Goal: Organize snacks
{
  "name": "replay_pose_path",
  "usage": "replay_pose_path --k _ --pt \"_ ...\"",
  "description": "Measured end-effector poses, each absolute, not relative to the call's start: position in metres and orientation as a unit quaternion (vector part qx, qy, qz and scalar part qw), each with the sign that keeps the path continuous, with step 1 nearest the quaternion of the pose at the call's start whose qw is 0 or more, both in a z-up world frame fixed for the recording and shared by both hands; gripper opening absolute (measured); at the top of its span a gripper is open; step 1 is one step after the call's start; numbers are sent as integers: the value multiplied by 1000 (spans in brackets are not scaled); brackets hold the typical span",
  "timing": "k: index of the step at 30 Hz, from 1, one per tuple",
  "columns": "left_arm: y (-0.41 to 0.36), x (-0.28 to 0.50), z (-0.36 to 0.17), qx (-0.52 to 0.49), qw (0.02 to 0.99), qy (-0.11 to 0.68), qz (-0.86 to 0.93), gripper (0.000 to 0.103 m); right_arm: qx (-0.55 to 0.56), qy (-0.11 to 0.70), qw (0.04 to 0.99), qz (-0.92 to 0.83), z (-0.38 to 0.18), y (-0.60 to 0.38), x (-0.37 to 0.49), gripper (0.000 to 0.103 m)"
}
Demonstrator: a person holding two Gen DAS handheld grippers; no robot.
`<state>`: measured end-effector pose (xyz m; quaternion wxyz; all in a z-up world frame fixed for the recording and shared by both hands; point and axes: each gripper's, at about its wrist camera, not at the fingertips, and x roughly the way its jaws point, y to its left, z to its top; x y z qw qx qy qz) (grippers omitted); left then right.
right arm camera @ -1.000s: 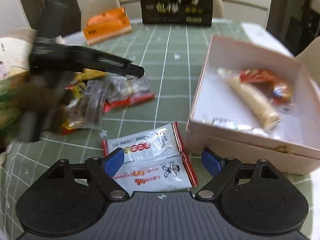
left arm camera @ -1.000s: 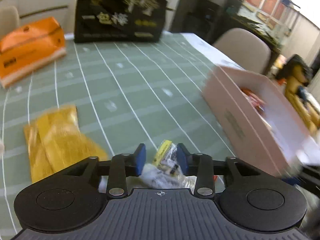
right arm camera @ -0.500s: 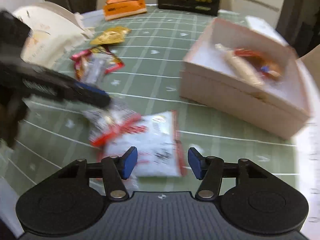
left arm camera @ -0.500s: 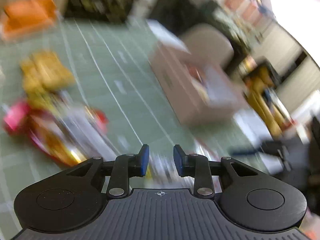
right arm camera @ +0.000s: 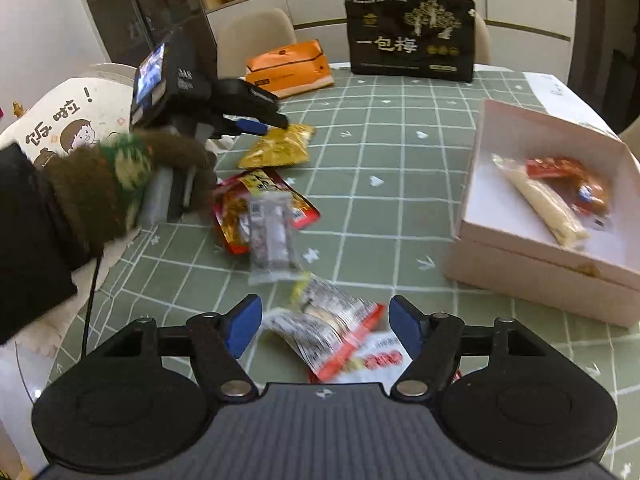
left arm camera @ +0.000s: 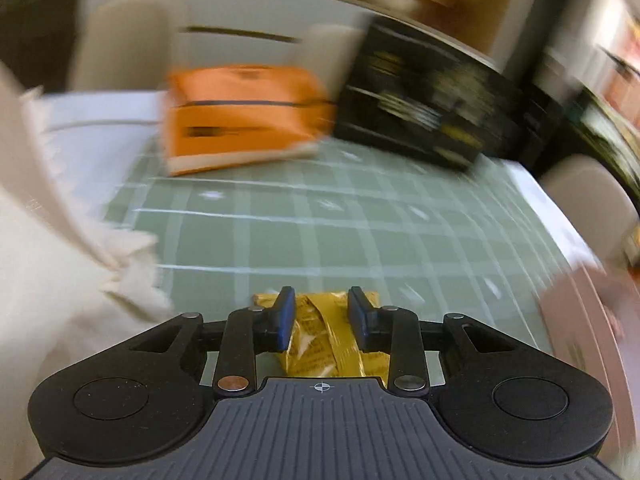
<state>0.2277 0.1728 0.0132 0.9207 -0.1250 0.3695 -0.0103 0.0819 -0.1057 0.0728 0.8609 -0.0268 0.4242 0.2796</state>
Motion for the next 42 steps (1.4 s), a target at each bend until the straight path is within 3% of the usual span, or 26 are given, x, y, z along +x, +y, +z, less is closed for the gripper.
replay_pose_path --k 4,10,11,14,20,28,32,33,35,38,40,41,42 --pt "148 197 15 -81 912 388 -107 32 -57 416 859 292 69 -83 96 72" --pt "155 165 18 -150 887 410 -151 30 -55 446 836 316 40 -40 131 72" --pt "159 156 22 -157 891 403 -142 30 -50 453 833 313 34 -33 135 69" --pt "166 137 39 -172 905 370 -120 30 -70 457 828 316 30 -15 129 37" --pt "142 104 56 -152 912 354 -138 30 -80 442 828 335 54 -48 79 37" --pt "49 79 27 -67 881 413 -220 31 -50 429 882 189 68 -184 40 37" --pt "9 52 23 74 894 400 -187 35 -47 447 884 130 56 -223 28 46" --pt "6 48 23 88 895 400 -175 35 -42 449 884 124 53 -230 24 52" --pt "7 46 22 105 897 403 -150 36 -44 450 885 113 46 -235 20 61" --pt "15 50 20 109 899 410 -110 43 -57 447 887 102 32 -235 12 62" --pt "19 56 21 92 898 417 -106 42 -57 445 888 102 25 -234 6 66" --pt "18 59 21 87 896 423 -108 48 -53 438 892 101 24 -234 3 72" --pt "16 62 22 82 893 428 -115 63 -52 437 892 101 21 -233 3 75"
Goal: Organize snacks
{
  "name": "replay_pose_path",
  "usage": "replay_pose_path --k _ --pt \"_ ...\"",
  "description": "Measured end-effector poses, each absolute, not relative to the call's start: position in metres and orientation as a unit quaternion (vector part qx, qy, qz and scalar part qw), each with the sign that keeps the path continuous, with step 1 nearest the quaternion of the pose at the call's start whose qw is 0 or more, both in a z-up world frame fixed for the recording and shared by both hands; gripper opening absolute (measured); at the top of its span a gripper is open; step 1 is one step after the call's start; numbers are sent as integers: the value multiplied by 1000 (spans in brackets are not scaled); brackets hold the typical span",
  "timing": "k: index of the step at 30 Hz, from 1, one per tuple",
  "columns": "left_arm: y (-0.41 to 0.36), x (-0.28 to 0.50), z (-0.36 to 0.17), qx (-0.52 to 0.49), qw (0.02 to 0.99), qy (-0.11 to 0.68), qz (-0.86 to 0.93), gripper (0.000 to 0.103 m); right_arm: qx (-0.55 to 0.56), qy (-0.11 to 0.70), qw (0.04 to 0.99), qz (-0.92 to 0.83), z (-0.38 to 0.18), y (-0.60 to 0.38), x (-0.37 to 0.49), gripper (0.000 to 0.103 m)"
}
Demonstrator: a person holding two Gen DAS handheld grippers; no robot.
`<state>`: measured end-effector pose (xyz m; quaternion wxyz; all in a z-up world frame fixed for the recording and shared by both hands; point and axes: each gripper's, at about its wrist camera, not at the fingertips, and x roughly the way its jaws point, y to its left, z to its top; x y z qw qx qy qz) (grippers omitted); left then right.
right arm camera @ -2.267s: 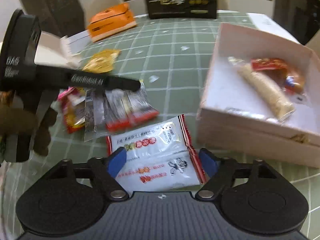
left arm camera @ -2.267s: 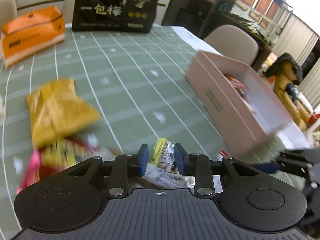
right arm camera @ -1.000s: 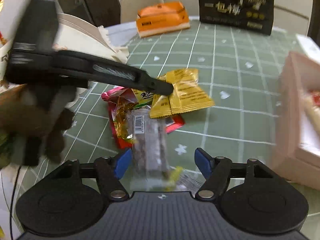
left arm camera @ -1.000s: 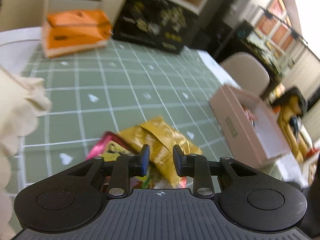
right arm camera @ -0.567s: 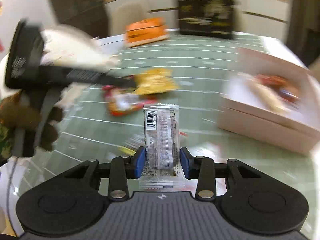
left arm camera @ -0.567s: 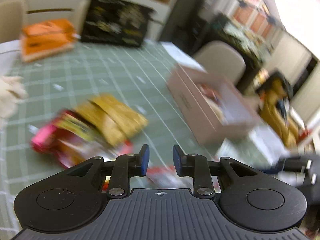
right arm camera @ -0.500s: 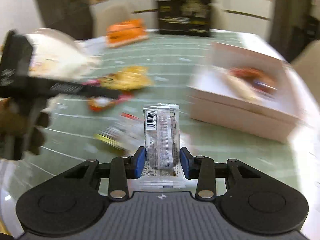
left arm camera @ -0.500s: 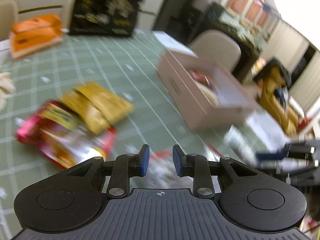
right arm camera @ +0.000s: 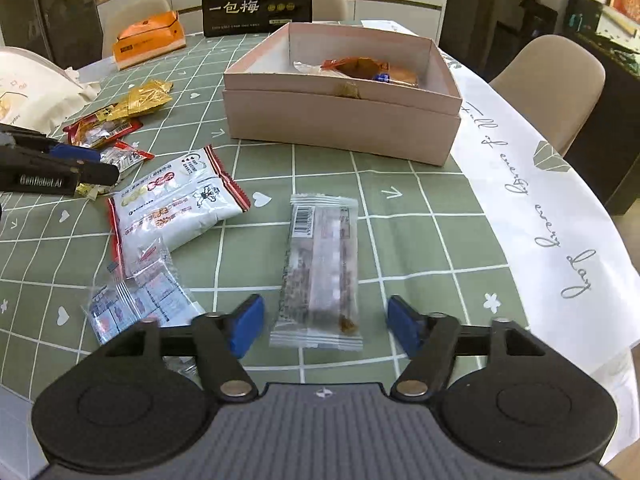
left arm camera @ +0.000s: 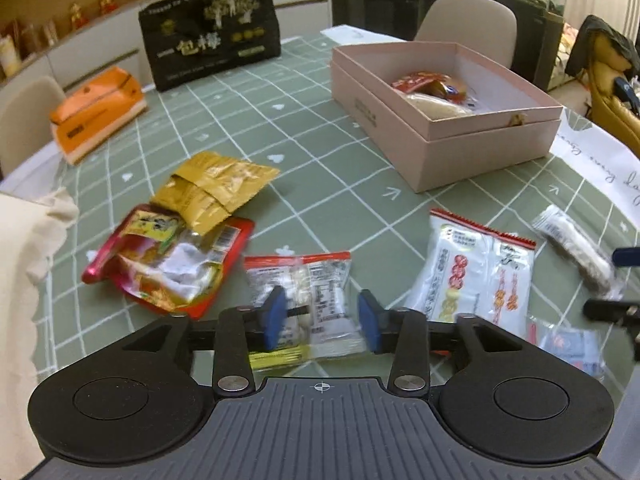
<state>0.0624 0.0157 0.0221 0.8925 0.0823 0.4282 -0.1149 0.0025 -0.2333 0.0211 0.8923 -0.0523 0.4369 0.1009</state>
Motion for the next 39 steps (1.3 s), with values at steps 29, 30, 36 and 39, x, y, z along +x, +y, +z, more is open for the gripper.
replay_pose_path --k 29,30,36,39 --pt "-19 -8 48 -14 855 501 -134 55 -10 437 893 108 17 -241 21 88" --pt "-26 -12 46 -14 851 507 -138 55 -9 437 893 106 17 -241 23 87" --pt "-50 -23 49 -5 845 510 -162 55 -59 447 884 125 29 -229 23 37" --pt "-58 -19 58 -2 848 500 -174 55 -42 436 887 147 48 -239 14 37"
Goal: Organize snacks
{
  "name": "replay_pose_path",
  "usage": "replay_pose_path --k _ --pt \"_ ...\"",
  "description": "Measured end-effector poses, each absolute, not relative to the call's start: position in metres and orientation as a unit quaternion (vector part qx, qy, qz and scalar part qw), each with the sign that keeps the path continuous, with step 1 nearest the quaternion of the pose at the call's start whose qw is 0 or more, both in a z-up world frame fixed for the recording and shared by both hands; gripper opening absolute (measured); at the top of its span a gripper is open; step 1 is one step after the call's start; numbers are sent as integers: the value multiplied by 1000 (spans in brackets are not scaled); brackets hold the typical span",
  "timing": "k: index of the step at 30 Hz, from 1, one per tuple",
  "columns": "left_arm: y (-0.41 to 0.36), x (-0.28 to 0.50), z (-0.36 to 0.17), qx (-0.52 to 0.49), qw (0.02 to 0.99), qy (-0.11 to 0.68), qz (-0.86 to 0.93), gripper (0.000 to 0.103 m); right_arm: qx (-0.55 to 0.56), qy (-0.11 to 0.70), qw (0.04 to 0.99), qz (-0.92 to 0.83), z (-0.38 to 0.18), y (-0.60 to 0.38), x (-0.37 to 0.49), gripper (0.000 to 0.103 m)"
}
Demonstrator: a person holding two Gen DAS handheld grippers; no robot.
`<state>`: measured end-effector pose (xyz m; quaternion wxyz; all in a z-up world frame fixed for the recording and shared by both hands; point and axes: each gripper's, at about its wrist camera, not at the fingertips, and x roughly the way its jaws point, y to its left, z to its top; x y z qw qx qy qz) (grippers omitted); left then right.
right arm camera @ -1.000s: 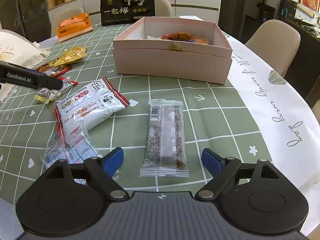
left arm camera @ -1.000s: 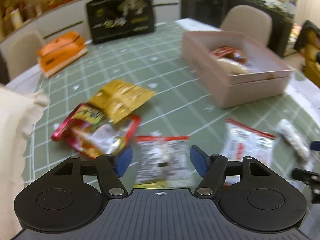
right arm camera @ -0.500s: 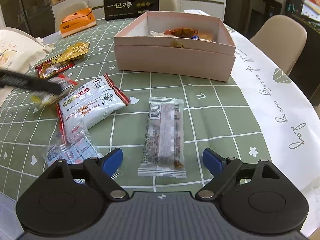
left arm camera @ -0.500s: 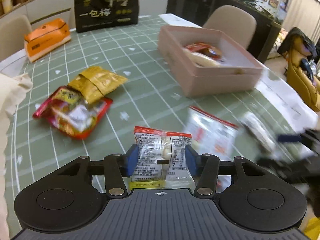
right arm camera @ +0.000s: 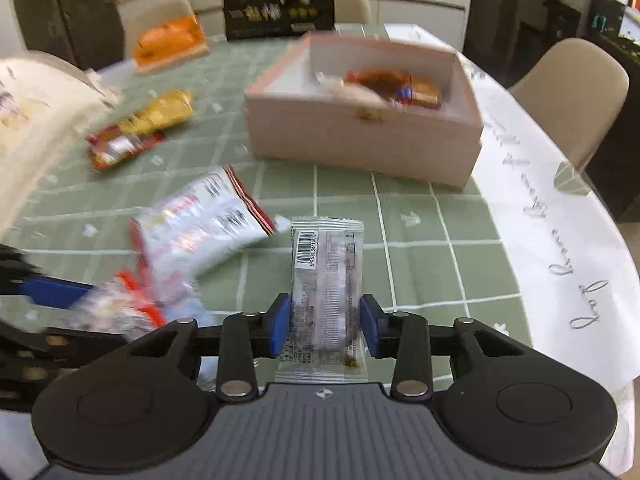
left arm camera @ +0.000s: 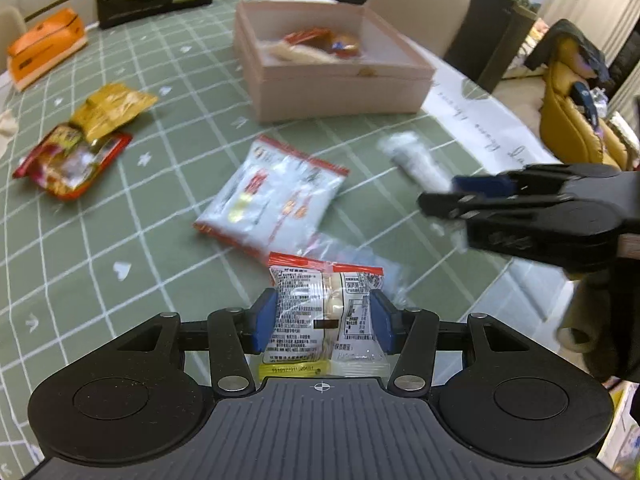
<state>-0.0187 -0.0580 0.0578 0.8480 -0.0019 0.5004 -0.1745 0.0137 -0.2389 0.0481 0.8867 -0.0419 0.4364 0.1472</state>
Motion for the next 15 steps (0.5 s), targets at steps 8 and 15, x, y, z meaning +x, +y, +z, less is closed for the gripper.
replay_pose_path --k 8,15 --pt "-55 41 153 -70 909 358 -200 55 25 351 931 99 128 -303 -9 37" --pt "-72 157 146 -105 899 367 -214 55 19 323 943 78 150 -310 -6 37"
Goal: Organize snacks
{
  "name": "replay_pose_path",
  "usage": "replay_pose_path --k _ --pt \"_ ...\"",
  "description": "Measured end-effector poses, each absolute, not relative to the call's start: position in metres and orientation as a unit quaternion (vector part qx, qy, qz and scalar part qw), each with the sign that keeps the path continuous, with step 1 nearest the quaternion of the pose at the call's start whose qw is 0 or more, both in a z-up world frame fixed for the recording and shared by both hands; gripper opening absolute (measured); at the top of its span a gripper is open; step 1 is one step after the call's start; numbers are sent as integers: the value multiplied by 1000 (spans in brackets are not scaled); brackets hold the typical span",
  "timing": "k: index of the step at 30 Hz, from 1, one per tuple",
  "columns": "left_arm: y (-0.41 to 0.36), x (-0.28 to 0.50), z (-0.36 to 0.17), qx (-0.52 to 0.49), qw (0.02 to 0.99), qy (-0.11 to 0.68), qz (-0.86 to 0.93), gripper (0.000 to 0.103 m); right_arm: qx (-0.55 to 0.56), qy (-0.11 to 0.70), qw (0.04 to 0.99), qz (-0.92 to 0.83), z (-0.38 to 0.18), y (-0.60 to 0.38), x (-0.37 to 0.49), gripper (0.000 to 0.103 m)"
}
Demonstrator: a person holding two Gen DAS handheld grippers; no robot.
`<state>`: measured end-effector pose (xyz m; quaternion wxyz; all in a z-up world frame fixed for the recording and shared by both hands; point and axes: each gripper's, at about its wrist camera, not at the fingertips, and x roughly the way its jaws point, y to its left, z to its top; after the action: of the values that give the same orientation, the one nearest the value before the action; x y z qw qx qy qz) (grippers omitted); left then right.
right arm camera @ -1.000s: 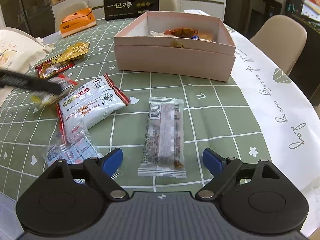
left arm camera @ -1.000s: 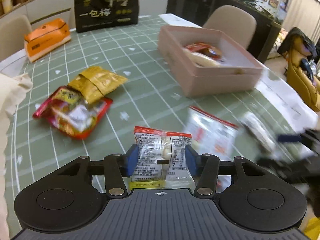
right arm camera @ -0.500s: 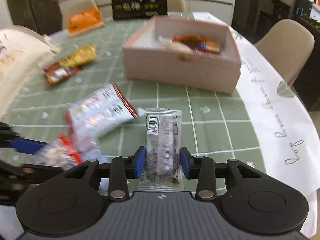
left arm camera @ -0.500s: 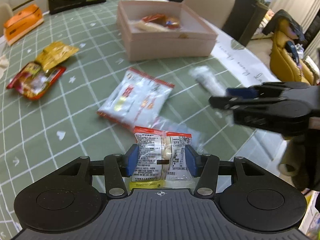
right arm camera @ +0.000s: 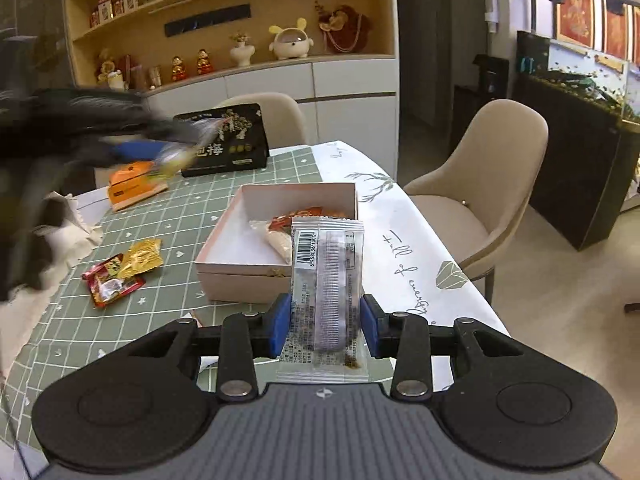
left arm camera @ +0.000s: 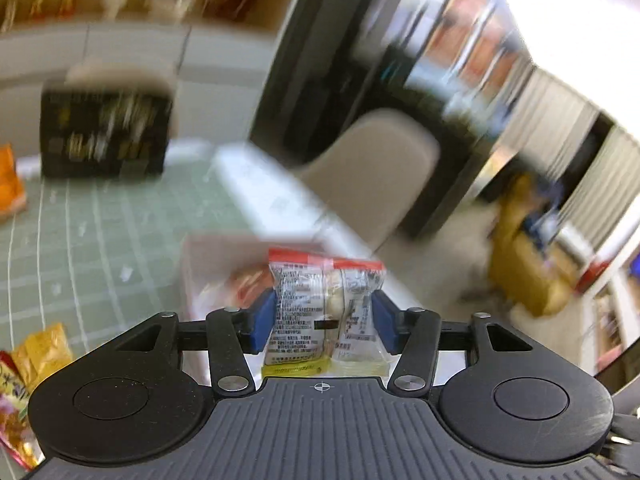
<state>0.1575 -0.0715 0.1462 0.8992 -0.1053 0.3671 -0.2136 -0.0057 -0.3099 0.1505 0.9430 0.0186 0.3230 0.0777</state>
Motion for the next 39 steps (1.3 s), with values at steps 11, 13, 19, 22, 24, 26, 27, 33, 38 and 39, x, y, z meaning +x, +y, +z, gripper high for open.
replay_pose_path --k 11,13,19,22,24,26,27,33,38,39 --pt "22 109 72 -192 891 385 -142 54 60 312 943 95 172 -302 36 37" --pt "32 100 55 -200 884 406 -118 54 73 288 948 112 192 -296 69 38" --pt "84 74 50 -184 901 390 -36 54 20 324 942 84 186 -258 156 60" --pt "127 83 57 -203 910 361 31 54 13 346 928 135 160 -236 150 65" --pt "157 93 59 -220 911 340 77 54 10 372 914 162 139 -218 146 65" --pt "181 98 56 -247 900 339 118 54 -6 396 899 185 118 -193 142 65" --pt "192 100 52 -265 892 343 126 54 -14 406 892 197 110 -180 140 65" --pt "196 79 27 -281 874 388 85 54 -2 425 861 280 93 -108 159 71" --pt "194 74 22 -285 871 396 64 54 -39 420 854 304 76 -33 204 73" --pt "195 76 23 -285 872 393 66 54 -55 423 852 304 68 -16 213 73"
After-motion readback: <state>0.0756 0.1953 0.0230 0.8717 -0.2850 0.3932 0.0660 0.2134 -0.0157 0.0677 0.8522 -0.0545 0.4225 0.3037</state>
